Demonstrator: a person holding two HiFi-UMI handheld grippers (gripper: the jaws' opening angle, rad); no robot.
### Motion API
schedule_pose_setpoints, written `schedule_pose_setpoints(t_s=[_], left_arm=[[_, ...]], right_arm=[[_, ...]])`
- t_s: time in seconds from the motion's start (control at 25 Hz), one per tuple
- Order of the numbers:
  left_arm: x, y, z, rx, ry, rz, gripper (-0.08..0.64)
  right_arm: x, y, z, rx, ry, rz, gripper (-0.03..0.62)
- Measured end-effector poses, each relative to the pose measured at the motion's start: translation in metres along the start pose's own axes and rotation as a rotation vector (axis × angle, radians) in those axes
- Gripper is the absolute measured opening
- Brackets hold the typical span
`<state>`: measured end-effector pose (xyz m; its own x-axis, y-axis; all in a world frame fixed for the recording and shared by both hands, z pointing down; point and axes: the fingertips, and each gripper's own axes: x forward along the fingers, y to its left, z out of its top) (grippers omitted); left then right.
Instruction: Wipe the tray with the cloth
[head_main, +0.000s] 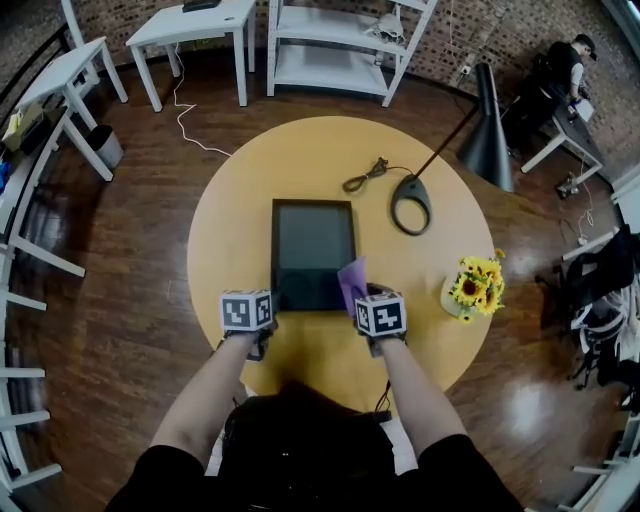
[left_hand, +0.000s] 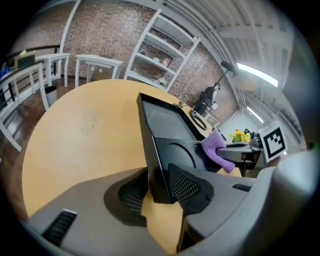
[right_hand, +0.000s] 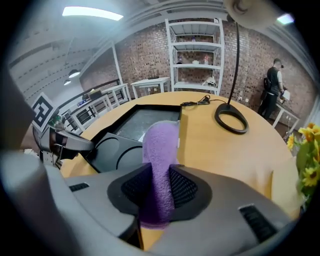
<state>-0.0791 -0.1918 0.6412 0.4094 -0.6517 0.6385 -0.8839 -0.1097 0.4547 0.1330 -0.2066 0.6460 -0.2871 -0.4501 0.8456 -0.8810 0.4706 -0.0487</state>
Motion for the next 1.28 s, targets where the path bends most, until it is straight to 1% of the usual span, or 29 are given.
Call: schedule_pose_setpoints(t_s=[0.08,0.16,0.32,0.48,0.6,0.8,0.88,0.92,0.96,1.04,1.12,1.16,1.2,1.28], left_arm=[[-0.003,0.006,-0.001,-0.082,-0.021,-0.017,0.120],[-0.006,0.009,-0.004,-0.119,-0.029,-0.024,0.120],[-0.012,0.004,-0.016,-0.103,-0.011,-0.039,0.120],[-0.024,-0.002,-0.031,-0.091,-0.008,-0.052,0.120],[-0.034,-0.008,-0.049,-0.091,0.000,-0.065,0.120],[-0.052,-0.023,-0.084,-0.076,0.042,-0.094,0.120],[-0.052,-0.023,-0.093,-0.066,0.048,-0.088,0.118],[-0.052,-0.024,-0.094,-0.046,0.049,-0.079,0.120],[-0.050,-0.026,-0.092,-0.010,0.051,-0.066,0.121],[-0.047,-0.031,-0.085,0.090,0.051,-0.038,0.130],[-0.042,-0.038,-0.078,0.182,0.056,-0.031,0.133],[-0.039,-0.040,-0.077,0.206,0.065,-0.036,0.133],[-0.036,-0.042,-0.078,0.210,0.073,-0.043,0.134],[-0.033,-0.040,-0.080,0.169,0.082,-0.049,0.137]], right_arm=[[-0.001,0.003,0.000,-0.023,-0.003,0.001,0.101],[-0.003,0.006,-0.003,-0.025,0.003,0.012,0.101],[-0.010,0.010,-0.018,-0.026,0.006,0.033,0.101],[-0.021,0.018,-0.037,0.012,0.000,0.068,0.101],[-0.032,0.024,-0.057,0.026,0.003,0.099,0.101],[-0.050,0.033,-0.089,0.042,0.022,0.151,0.101],[-0.053,0.034,-0.095,0.059,0.037,0.175,0.101],[-0.055,0.033,-0.094,0.064,0.040,0.186,0.101],[-0.058,0.031,-0.090,0.061,0.036,0.193,0.101],[-0.065,0.029,-0.069,0.033,-0.007,0.198,0.100],[-0.068,0.031,-0.033,0.005,-0.064,0.207,0.100],[-0.066,0.035,-0.014,-0.003,-0.086,0.219,0.100],[-0.061,0.043,0.005,-0.006,-0.100,0.237,0.100],[-0.043,0.065,0.037,-0.006,-0.103,0.283,0.100]])
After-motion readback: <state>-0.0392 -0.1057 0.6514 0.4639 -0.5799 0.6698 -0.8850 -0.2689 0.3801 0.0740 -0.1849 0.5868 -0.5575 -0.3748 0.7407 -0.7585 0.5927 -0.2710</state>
